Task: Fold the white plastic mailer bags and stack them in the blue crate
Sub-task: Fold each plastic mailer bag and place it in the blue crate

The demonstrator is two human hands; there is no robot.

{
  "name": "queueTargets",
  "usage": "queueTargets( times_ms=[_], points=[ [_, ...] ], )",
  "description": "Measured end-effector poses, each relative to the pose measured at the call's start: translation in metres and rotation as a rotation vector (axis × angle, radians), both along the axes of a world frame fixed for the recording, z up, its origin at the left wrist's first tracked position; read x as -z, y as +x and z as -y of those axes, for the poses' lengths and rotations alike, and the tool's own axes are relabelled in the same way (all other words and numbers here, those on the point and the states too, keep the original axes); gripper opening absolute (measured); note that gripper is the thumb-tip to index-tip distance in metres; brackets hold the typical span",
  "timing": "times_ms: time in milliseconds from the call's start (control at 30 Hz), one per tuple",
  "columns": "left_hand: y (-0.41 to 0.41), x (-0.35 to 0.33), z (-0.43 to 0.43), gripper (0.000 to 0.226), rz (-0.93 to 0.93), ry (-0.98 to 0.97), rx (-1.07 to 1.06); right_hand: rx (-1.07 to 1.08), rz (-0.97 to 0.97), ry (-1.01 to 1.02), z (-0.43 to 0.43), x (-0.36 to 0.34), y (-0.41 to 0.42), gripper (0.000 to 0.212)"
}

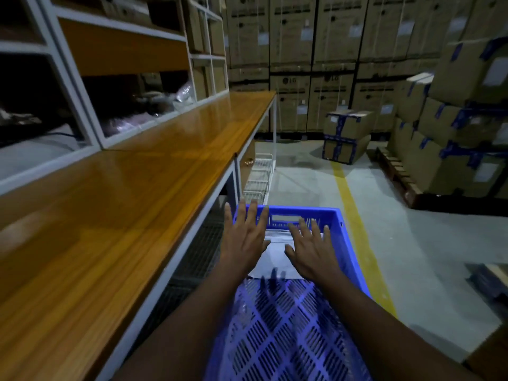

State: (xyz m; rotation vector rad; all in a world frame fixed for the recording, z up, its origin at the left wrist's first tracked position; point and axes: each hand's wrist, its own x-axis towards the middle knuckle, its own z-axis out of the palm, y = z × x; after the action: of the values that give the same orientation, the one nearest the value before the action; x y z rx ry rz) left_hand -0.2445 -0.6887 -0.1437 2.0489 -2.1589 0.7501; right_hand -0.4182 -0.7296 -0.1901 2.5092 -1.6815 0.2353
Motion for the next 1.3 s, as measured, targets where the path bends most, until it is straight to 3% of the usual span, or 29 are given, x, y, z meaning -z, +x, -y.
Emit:
queueTargets(
  times_ms=[233,467,833,933,1067,1300],
  points=[
    [0.033,-0.108,-0.127,0.073,-0.106,-0.109,-0.113,-0.154,0.217,-0.213,-0.095,-0.112,0.048,0.061],
    [0.097,-0.146,-0.289,0.076,-0.101,-0.251,-0.314,-0.466,0.397,-0.256,-0.222,-0.169,0.145,0.063],
    [0.217,-0.12,-0.51,0.073,-0.045,-0.288,-0.789,-1.008,0.4,-0.283,-0.404,-0.148,0.311,0.05],
    [0.236,-0.113,-0.55,0.068,-0.03,-0.272,-0.896,-1.07,0.429,-0.201,-0.438,-0.134,0.348,0.048],
    [0.27,-0.114,-0.582,0.06,-0.039,-0.198,-1.026,-1.102,0.305,-0.188,-0.447,-0.113,0.4,0.058],
    [0.316,-0.12,-0.602,0.042,-0.065,-0.023,-1.196,-1.071,0.443,-0.091,-0.429,-0.112,0.444,0.05]
  ],
)
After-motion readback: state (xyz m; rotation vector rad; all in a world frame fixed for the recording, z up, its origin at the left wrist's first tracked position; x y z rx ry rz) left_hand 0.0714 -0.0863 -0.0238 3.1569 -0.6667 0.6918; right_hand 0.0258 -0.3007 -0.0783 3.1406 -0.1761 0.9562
